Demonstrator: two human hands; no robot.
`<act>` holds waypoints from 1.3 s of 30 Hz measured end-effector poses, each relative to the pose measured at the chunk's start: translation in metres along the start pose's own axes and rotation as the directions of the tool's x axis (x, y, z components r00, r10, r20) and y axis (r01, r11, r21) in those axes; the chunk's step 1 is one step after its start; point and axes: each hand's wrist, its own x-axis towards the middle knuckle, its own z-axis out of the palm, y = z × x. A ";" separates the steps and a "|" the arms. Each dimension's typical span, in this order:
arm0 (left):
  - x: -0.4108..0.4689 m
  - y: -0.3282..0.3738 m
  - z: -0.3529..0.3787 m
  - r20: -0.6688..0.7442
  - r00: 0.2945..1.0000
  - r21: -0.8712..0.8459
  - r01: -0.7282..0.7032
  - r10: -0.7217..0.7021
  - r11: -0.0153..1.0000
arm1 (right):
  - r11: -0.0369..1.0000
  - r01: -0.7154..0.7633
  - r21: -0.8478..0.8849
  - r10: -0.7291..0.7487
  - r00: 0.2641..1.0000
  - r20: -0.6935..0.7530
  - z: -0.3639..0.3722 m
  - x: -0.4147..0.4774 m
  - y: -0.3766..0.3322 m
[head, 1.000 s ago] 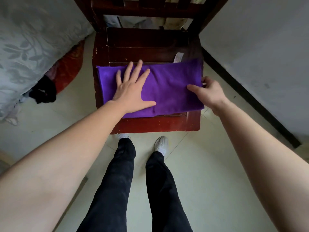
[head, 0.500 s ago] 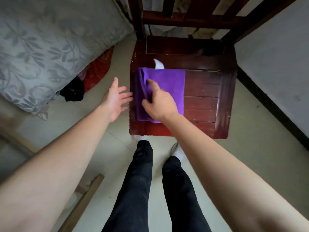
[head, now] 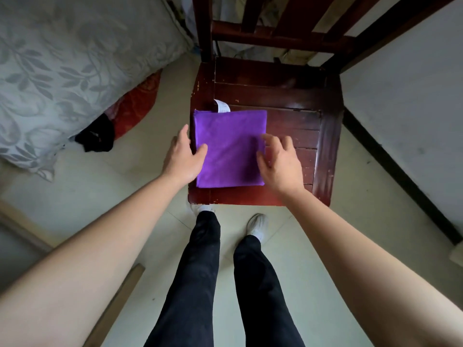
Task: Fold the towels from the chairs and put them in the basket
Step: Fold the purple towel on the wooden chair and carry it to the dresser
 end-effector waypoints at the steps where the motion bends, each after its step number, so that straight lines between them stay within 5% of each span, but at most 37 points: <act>1: 0.001 -0.001 0.006 -0.025 0.999 0.003 0.022 -0.022 1.000 | 0.998 -0.061 0.034 0.061 0.998 0.016 0.000 0.002 0.002; 4: 0.004 -0.001 0.018 -0.031 0.987 -0.189 0.151 -0.159 0.970 | 0.906 -0.336 0.257 0.296 0.938 0.180 0.008 0.016 0.003; 7: 0.007 0.004 0.015 0.098 0.957 -0.466 0.288 -0.274 0.837 | 0.730 -0.502 0.464 0.427 0.865 0.266 0.021 0.028 0.002; 11: 0.010 0.008 0.004 0.342 0.905 -0.609 0.420 -0.254 0.673 | 0.525 -0.590 0.613 0.451 0.804 0.388 0.019 0.033 0.004; 14: 0.005 0.014 -0.003 0.431 0.884 -0.619 0.435 -0.180 0.654 | 0.510 -0.624 0.592 0.418 0.782 0.463 0.004 0.028 0.003; 22: -0.055 0.079 -0.058 0.401 0.913 -0.724 0.363 -0.071 0.586 | 0.437 -0.575 0.691 0.358 0.816 0.453 -0.086 0.006 -0.050; 32: -0.225 0.192 -0.206 0.109 0.985 -0.823 0.014 0.134 0.568 | 0.616 -0.238 0.751 0.027 0.959 0.282 -0.274 -0.072 -0.162; 39: -0.392 0.175 -0.263 -0.399 0.911 -0.784 -0.396 0.101 0.478 | 0.599 0.048 0.799 -0.295 0.941 0.165 -0.342 -0.181 -0.244</act>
